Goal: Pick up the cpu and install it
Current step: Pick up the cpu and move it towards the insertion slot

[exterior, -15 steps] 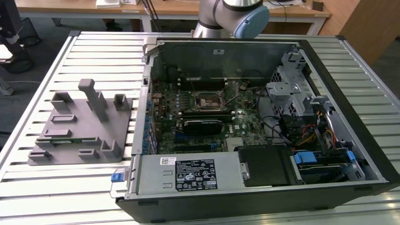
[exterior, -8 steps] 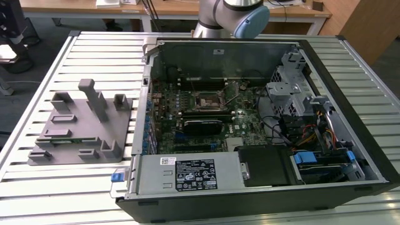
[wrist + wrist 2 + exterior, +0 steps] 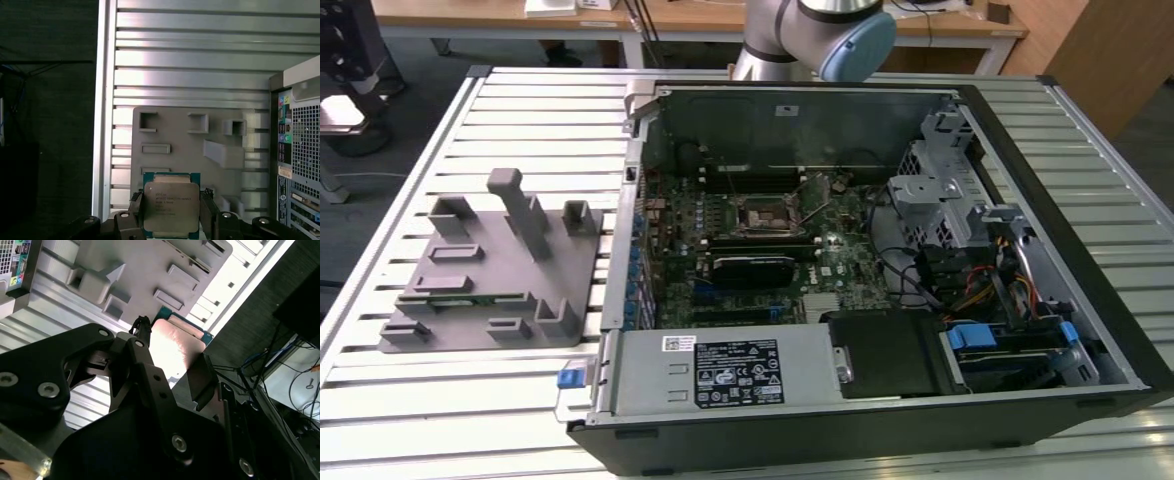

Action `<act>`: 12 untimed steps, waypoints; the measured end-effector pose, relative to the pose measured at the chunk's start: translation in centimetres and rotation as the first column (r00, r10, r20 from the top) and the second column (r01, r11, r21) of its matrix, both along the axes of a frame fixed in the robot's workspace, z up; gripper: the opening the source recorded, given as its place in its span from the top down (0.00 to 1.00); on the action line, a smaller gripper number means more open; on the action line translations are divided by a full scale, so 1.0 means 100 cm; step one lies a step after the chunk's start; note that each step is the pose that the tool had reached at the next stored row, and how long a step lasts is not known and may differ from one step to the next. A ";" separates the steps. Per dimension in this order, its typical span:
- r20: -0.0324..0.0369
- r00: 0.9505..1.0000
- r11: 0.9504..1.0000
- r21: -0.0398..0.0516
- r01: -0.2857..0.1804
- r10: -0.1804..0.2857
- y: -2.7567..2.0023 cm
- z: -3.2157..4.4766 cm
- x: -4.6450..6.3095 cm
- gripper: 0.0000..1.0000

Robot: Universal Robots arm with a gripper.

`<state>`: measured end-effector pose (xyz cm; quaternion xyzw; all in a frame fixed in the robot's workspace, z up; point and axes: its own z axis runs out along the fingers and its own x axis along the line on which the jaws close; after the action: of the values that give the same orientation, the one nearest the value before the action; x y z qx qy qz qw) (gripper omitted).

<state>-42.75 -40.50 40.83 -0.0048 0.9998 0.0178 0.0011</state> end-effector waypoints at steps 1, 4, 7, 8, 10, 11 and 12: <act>0.000 1.000 1.000 0.000 0.000 0.000 0.0000 0.0000 0.001 0.46; 0.000 1.000 1.000 0.000 0.000 0.000 0.0000 0.0000 0.003 0.46; 0.000 1.000 1.000 0.000 0.000 0.000 0.0000 0.0000 0.005 0.46; 0.000 1.000 1.000 0.000 0.000 0.000 0.0000 0.0000 0.006 0.46; 0.000 1.000 1.000 0.000 0.000 0.000 0.0000 0.0000 0.008 0.46; 0.000 1.000 1.000 0.000 0.000 0.000 0.0000 0.0000 0.009 0.46; 0.000 1.000 1.000 0.000 0.000 0.000 0.0000 0.0000 0.010 0.46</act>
<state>-41.77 -40.50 40.83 -0.0048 0.9998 0.0178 0.0011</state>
